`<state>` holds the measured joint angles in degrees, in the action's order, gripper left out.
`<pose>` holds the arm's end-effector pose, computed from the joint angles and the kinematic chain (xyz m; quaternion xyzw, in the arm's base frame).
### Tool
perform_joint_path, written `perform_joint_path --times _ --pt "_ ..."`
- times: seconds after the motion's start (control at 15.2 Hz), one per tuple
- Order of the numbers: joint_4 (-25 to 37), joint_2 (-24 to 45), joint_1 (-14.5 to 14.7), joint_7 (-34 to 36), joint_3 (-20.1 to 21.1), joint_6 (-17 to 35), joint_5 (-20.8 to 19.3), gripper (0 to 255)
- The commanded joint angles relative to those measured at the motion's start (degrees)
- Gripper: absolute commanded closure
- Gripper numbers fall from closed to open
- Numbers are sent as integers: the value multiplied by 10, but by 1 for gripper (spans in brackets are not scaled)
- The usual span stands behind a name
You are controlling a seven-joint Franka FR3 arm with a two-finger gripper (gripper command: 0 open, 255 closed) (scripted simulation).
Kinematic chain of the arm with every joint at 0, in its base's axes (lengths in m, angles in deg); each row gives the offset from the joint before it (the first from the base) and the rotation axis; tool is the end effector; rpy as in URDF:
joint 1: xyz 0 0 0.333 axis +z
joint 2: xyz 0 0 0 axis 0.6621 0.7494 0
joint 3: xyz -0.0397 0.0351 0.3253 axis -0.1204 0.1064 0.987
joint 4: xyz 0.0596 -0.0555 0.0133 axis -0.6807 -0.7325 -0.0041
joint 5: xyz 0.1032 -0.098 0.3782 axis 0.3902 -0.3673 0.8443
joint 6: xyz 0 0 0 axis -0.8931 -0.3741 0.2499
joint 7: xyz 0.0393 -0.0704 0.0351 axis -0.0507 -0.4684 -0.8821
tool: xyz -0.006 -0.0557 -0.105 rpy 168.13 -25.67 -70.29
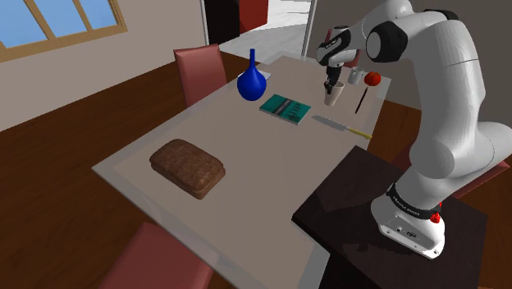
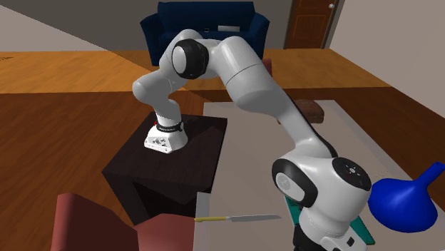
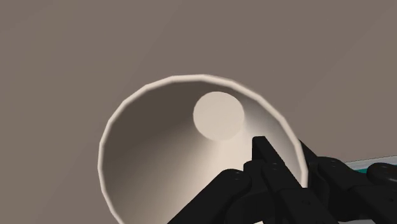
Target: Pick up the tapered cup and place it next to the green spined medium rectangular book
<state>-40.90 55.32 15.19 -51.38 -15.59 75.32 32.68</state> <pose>0.5728 -0.4794 0.2202 0.9969 0.0145 -0.0363 0.0687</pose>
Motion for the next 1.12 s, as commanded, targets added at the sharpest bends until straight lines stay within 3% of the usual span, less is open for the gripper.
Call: perform_joint_path --times 0.0,0.13,0.2,0.53,0.79,1.06 --pt "0 0 0 0 0 0 0 255" --pt "0 0 0 0 0 0 0 255" --pt "0 0 0 0 0 0 0 0" --pt "0 0 0 0 0 0 0 0" --pt "1 -44 11 4 -7 -45 -8 0" --pt "1 -44 11 4 -7 -45 -9 0"
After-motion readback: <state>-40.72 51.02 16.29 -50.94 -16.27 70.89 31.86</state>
